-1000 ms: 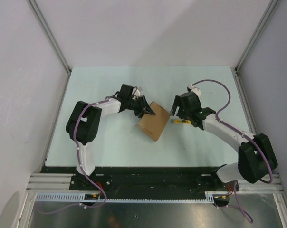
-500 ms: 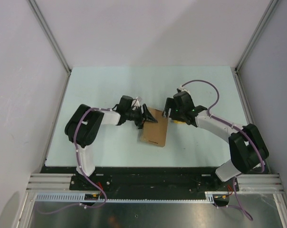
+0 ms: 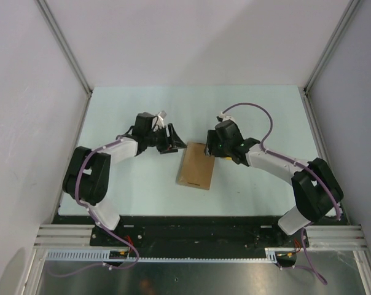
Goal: Unpack the express box
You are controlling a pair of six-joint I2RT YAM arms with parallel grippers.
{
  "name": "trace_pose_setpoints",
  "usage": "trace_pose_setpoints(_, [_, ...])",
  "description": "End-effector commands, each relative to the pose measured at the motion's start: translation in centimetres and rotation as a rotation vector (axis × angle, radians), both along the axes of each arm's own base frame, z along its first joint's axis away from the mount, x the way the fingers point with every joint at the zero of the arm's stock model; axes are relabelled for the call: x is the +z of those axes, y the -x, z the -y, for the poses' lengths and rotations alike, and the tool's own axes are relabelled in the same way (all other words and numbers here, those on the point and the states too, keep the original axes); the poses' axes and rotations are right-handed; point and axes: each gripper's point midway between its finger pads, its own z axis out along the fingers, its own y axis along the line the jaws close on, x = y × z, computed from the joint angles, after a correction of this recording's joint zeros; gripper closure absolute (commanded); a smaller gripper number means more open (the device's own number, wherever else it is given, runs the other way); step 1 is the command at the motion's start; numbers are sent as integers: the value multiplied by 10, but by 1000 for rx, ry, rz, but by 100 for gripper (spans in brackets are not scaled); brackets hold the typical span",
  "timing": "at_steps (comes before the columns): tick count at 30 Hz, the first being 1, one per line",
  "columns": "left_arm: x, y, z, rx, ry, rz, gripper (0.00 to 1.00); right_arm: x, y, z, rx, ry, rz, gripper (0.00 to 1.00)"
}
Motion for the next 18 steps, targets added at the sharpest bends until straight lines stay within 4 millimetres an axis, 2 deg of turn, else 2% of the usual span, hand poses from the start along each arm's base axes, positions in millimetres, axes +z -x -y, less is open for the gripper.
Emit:
trace_pose_setpoints(1, [-29,9,-34,55,-138,-69,41,19,-13,-32,75,-23,95,49])
trace_pose_setpoints(3, [-37,10,-41,72,-152,-99,51,10,-12,-40,101,-10,85,61])
trace_pose_setpoints(4, [-39,10,-44,73,-160,-104,56,8,-8,-47,125,-3,86,71])
trace_pose_setpoints(8, [-38,9,-43,55,-151,-104,60,-6,-5,-61,141,15,73,83])
trace_pose_setpoints(9, [-34,9,-39,35,-131,-102,60,-12,-4,-62,142,21,61,90])
trace_pose_setpoints(12, [-34,8,-32,-12,-102,-102,60,-19,-4,-66,155,24,51,94])
trace_pose_setpoints(18, [-37,6,-22,-44,-91,-110,60,-34,-1,-66,180,72,43,95])
